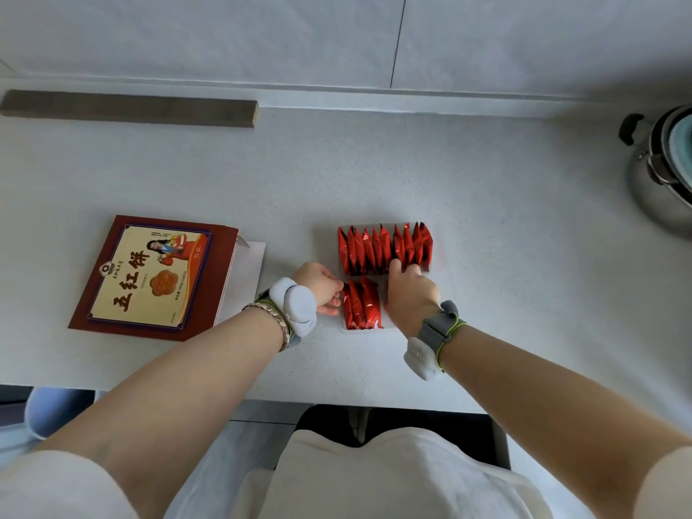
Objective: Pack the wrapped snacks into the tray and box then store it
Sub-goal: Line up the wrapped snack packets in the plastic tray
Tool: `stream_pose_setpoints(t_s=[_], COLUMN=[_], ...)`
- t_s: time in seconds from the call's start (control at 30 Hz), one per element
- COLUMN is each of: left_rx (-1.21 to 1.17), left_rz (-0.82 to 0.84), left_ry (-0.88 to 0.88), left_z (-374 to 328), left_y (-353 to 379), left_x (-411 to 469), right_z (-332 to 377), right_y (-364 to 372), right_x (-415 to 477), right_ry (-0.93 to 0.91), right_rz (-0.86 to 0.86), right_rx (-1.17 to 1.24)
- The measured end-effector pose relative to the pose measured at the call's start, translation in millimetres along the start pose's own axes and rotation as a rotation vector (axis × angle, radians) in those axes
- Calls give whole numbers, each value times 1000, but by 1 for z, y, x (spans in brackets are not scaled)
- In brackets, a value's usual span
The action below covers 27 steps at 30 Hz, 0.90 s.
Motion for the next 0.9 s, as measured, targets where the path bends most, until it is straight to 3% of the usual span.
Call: stream_pose_setpoints(t_s=[0.3,0.53,0.7,0.9], left_rx=[-19,-36,-14,4], left_rz=[6,30,34,66], left_ry=[-8,-8,0,-15], left_z=[0,0,0,-1], left_y=[0,0,-1,-3], left_x=[0,0,1,5], right_z=[-27,-28,-31,-36], right_y=[-10,5,11,2], right_x=[2,3,7,11], right_ry=[52,86,107,79], right_rz=[84,179,134,166], right_rx=[529,586,367,536])
Point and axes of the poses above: each hand's wrist, its own x-axis towards the middle knuckle, its own y-axis out of the palm, z = x × y, the point moved 4 cm from there along x, towards the middle knuckle, and after that the axes turned 6 degrees about x, right-handed, at the moved point
